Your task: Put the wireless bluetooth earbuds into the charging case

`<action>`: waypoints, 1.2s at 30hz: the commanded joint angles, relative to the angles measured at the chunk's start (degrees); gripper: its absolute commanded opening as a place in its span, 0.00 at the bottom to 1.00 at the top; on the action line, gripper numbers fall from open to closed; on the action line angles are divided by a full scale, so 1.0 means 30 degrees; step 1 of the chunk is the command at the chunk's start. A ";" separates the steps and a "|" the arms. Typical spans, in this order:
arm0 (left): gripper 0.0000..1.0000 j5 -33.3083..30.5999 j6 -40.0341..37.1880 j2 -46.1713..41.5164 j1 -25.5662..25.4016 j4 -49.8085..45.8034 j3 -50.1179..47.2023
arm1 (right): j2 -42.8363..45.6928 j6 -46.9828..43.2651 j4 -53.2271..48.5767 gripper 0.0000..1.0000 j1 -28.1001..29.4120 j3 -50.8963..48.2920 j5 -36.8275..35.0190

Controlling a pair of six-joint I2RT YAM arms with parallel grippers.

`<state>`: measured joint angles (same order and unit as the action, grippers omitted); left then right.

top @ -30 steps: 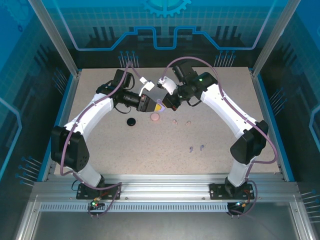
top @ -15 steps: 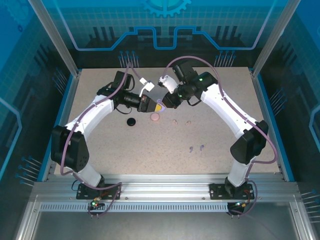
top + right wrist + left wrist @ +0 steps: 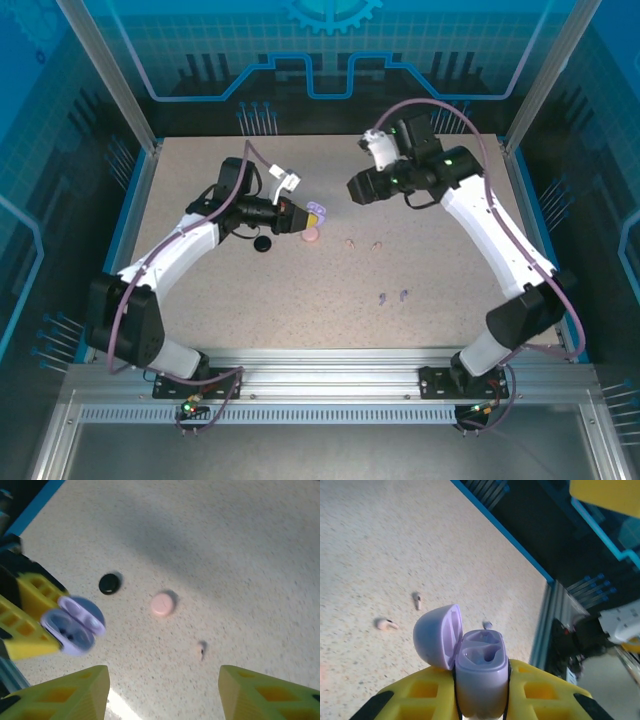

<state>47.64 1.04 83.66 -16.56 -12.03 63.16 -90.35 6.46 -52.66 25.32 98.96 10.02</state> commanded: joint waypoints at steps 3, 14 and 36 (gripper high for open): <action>0.00 -0.3266 0.2125 -0.2124 0.0042 0.6324 -0.2189 | 0.1072 0.4552 0.0405 0.61 -0.0119 -0.3882 -0.1394; 0.00 -0.8027 0.2939 -0.4817 -0.0799 1.0423 -0.3879 | 0.0715 0.7646 0.1536 0.58 0.1313 -1.0466 -0.4461; 0.00 -0.9639 0.3477 -0.5327 -0.2334 1.1285 -0.4698 | -0.0288 1.1157 0.3665 0.49 0.4149 -1.4961 -0.5712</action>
<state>19.25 10.68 67.96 -22.92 19.84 49.65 -89.71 37.21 -43.97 36.49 55.11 -7.05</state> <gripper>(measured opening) 0.218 0.497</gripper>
